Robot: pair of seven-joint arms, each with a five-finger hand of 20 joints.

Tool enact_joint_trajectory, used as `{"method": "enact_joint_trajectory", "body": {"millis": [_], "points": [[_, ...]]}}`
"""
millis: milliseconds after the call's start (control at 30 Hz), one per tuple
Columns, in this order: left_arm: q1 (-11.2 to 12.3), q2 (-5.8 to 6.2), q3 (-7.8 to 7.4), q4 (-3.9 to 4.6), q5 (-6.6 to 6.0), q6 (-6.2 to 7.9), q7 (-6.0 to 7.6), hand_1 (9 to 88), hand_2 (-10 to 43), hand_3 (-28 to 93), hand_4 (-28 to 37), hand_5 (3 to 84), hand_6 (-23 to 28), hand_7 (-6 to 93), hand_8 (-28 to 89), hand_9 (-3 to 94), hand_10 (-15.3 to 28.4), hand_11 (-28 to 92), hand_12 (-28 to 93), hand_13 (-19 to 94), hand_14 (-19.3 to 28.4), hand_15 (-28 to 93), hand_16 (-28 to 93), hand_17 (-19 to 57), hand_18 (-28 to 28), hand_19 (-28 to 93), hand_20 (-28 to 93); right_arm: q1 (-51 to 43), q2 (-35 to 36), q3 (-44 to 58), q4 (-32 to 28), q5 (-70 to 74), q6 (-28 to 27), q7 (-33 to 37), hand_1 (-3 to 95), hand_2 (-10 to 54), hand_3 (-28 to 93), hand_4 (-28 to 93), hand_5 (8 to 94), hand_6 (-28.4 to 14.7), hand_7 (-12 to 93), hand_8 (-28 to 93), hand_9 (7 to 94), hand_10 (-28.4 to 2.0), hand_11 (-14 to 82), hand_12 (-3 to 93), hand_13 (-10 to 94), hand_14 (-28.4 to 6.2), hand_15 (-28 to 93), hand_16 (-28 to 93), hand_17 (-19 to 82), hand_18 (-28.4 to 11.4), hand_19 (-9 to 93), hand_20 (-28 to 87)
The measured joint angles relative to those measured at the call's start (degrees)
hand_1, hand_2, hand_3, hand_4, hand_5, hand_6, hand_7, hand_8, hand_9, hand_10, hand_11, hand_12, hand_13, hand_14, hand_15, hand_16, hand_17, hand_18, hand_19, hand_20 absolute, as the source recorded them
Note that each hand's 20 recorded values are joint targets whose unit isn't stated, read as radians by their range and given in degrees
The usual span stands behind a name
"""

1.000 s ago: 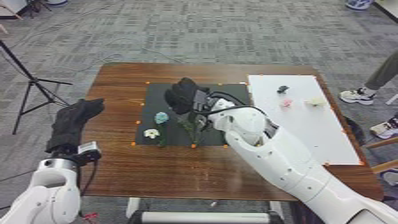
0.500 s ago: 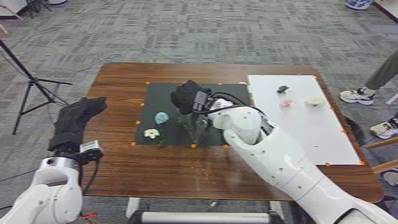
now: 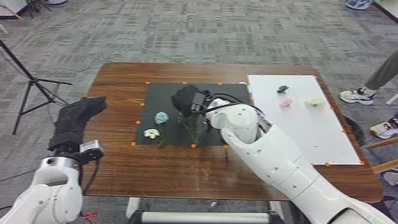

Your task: Arrange flowers

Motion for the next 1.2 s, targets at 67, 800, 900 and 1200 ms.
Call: {"method": "enact_joint_trajectory", "body": {"millis": [67,800,900,1200], "points": [[0.0,0.00,-0.02,-0.01,0.00,-0.01,0.03,31.5,24.8,62,-28.3,58.9,-2.0,18.1,-10,54.4,14.3,20,9,39,16.2,19,-3,6.2,10.1,8,15,0.1,-0.1,0.0,0.0,-0.5,-1.1,-0.1,60.0,-9.5,63,-26,75.5,4.6,34,-2,87.3,-8.0,4.7,33.5,74,-6.4,50,42,36,-20.4,76,58],[0.1,-0.04,-0.24,-0.14,0.02,0.00,0.28,25.7,9.0,69,-28.3,56.2,-0.9,17.0,-9,52.8,14.3,20,10,38,16.4,19,-3,5.3,10.1,8,15,0.8,-0.1,0.0,-0.7,-1.1,-3.8,-0.1,52.2,-9.5,64,-23,65.4,1.9,34,-1,74.2,-9.9,15.4,23.5,70,-8.3,57,34,34,-20.6,76,58],[0.1,-0.04,-0.27,-0.14,0.10,-0.07,0.28,25.7,8.9,69,-28.3,56.4,-1.0,17.1,-9,52.8,14.3,20,9,38,16.4,18,-3,5.3,10.1,8,15,1.1,0.1,-0.1,-1.2,-0.8,-4.3,0.1,46.8,-9.5,68,-23,64.1,1.2,30,-1,71.1,-11.0,18.7,18.8,69,-8.7,57,34,33,-21.0,77,58],[0.3,-0.04,-0.67,-0.19,0.28,-0.50,0.29,26.1,7.5,69,-27.9,56.4,-1.3,17.1,-9,52.7,14.3,20,9,38,16.4,18,-3,5.2,10.0,7,15,1.7,0.4,0.0,-2.2,0.6,-5.6,0.3,42.5,-9.5,71,-23,63.7,0.8,27,-4,69.5,-11.4,18.1,18.1,67,-9.3,58,33,32,-21.1,76,58]]}}
